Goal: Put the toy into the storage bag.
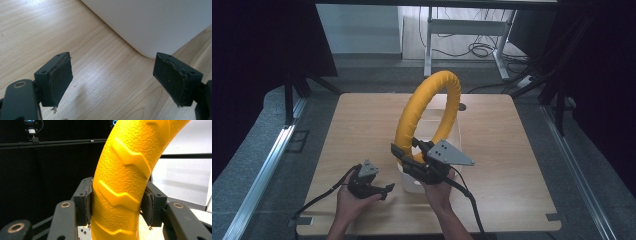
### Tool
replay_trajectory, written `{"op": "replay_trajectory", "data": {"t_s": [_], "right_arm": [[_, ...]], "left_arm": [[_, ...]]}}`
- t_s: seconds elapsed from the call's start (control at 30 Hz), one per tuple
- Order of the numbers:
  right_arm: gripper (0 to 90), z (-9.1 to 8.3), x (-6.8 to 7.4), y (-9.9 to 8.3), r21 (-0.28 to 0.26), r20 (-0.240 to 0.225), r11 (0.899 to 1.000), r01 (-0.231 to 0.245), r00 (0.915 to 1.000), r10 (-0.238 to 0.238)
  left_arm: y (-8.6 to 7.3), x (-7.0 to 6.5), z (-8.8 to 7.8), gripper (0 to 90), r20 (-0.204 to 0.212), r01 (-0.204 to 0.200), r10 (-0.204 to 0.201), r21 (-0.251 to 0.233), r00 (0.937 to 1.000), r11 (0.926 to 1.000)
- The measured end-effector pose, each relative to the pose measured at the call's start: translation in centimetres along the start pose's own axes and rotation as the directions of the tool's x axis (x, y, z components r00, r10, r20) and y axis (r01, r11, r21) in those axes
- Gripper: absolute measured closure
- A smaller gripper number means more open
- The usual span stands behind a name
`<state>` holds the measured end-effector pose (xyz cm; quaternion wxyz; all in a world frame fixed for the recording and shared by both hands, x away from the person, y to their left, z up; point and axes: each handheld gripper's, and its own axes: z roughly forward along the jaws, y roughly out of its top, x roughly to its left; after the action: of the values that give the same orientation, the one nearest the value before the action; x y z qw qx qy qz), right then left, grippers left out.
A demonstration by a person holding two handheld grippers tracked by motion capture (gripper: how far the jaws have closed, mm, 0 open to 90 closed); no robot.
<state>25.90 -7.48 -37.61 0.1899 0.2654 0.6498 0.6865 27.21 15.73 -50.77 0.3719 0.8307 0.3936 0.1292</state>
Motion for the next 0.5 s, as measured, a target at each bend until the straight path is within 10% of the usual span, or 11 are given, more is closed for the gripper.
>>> {"op": "replay_trajectory", "data": {"t_s": [0.5], "right_arm": [[49.8,0.2,-0.4,-1.6,0.035,0.008,0.999,-0.027,0.9996,0.027]], "left_arm": [[0.0,0.0,0.0,15.9,0.0,0.0,0.0,0.0,1.0,1.0]]}}
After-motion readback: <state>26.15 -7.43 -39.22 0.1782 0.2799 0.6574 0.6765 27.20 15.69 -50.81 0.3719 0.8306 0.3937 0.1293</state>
